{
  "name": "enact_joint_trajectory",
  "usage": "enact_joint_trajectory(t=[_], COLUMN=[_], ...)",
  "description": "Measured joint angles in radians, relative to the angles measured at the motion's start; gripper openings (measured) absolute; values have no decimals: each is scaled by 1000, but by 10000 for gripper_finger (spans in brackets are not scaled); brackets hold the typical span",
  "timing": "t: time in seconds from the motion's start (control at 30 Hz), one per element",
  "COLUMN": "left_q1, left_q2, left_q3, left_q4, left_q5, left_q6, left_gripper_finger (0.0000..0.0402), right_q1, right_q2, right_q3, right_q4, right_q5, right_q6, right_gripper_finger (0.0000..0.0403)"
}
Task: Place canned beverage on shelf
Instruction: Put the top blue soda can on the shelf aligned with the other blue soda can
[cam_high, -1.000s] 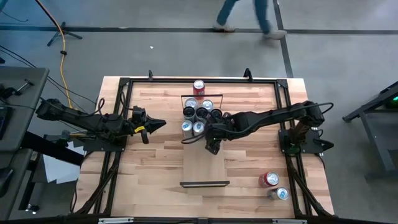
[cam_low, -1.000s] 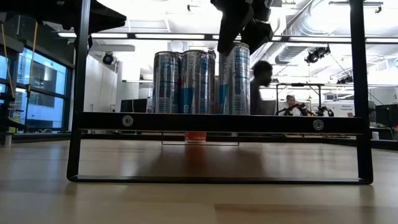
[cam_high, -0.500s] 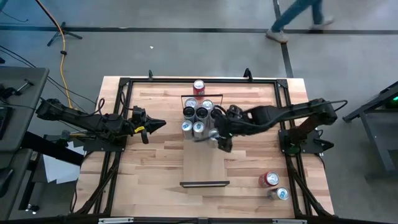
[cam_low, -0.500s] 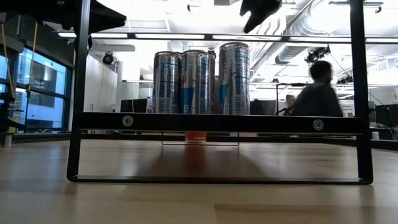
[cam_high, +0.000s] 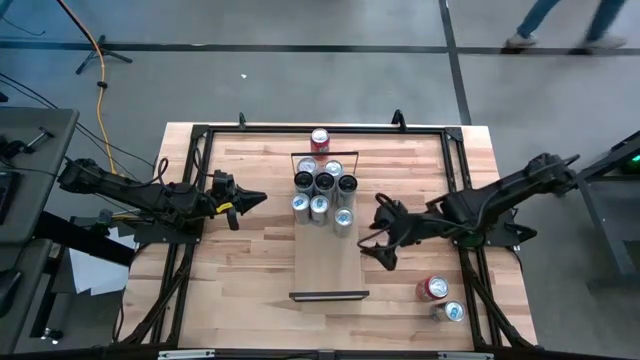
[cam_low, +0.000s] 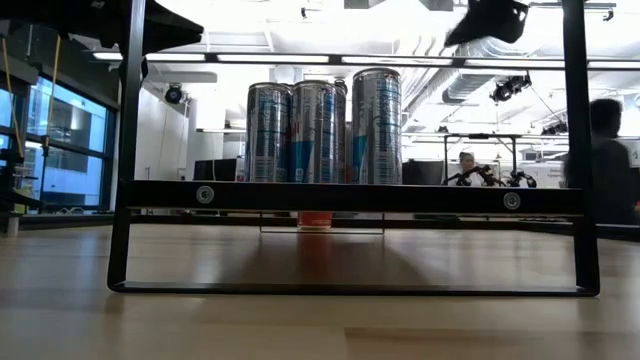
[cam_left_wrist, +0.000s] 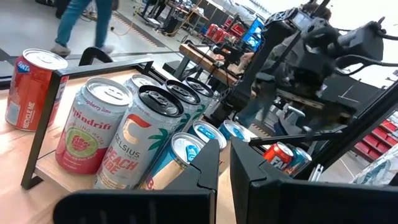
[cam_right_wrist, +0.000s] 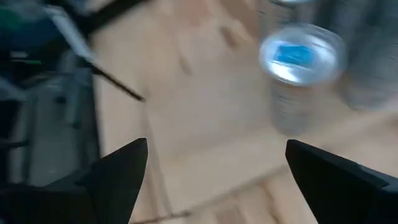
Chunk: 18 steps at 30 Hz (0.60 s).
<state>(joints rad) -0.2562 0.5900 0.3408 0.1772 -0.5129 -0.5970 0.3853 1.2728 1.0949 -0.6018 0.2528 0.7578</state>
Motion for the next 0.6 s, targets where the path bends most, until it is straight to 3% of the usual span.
enact_joint_trajectory(t=[0.13, 0.3, 0.4, 0.53, 0.6], left_q1=[0, 0, 0, 0, 0], left_q2=[0, 0, 0, 0, 0], left_q3=[0, 0, 0, 0, 0], left_q4=[0, -1, 0, -1, -1], left_q5=[-2, -3, -3, -3, -4], left_q6=[-4, -3, -3, -3, -2], left_gripper_finger=[0, 0, 0, 0, 0], right_q1=[11, 1, 5, 9, 9], right_q2=[-1, 55, 99, 178, 212], right_q3=[-37, -31, -30, -31, -31], right_q4=[179, 157, 110, 61, 67], right_q5=[-29, 27, 76, 73, 64], right_q6=[-64, -49, -5, -2, -17], right_gripper_finger=[368, 320, 235, 64, 18])
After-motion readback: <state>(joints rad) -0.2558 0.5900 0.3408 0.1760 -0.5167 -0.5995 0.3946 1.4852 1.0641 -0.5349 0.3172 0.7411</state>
